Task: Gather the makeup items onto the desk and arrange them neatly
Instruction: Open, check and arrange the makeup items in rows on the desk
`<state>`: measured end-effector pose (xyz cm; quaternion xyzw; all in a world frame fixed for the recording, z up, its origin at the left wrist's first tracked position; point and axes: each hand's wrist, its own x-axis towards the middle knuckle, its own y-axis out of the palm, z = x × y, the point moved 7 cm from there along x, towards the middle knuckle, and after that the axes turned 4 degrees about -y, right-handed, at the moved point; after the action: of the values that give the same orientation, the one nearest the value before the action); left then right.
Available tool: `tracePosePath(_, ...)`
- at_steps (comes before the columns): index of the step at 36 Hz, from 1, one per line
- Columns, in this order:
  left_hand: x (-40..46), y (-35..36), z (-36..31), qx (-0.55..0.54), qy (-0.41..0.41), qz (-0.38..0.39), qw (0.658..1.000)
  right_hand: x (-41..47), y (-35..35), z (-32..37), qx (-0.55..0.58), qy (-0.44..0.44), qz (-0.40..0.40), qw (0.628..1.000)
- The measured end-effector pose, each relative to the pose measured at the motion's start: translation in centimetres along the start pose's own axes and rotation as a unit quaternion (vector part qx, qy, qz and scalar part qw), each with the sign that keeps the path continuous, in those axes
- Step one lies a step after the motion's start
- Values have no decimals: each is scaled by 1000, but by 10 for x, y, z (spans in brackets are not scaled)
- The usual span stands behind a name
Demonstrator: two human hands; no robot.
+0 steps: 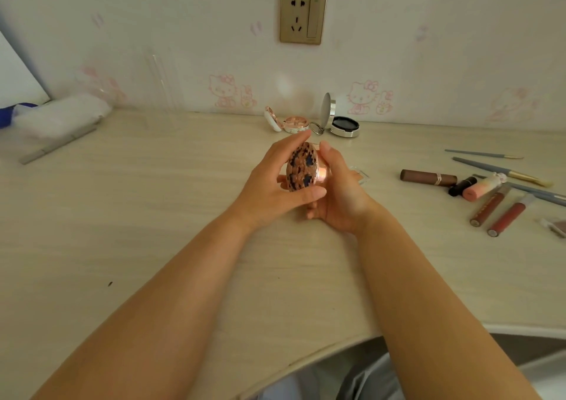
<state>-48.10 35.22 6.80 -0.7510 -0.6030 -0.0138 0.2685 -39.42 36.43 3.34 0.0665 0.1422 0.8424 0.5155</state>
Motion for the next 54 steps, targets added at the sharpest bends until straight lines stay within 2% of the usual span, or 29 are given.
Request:
tracePosePath(4, 0, 0, 1, 34, 15, 14, 999, -4, 0, 1, 1, 19, 22, 1000)
tracePosePath(7, 0, -3, 2, 56, 16, -7, 998, -4, 0, 0, 4, 23, 17, 1000)
tracePosePath(17, 1, -11, 10, -52, -56, -85, 993, 1, -2, 1, -9, 9, -14, 1000)
tracePosePath(26, 2, -8, 16, -40, -60, -86, 994, 0, 1, -1, 1, 23, -16, 1000)
tracePosePath(34, 2, -5, 15, 28, -62, -91, 993, 3, 8, -4, 10, 28, -25, 999)
tracePosePath(40, 5, 2, 5, 162, -41, -107, 980, 6, 11, -3, 99, -4, -35, 994)
tracePosePath(44, 7, 6, 5, 211, -43, -113, 970, 6, 11, -5, 137, -7, -39, 990)
tracePosePath(51, 8, 7, 7, 213, -49, -122, 968, 9, 11, -6, 164, -13, -54, 985)
tracePosePath(54, 8, 3, 6, 154, -61, -145, 975, 8, 7, -7, 164, -8, -64, 984)
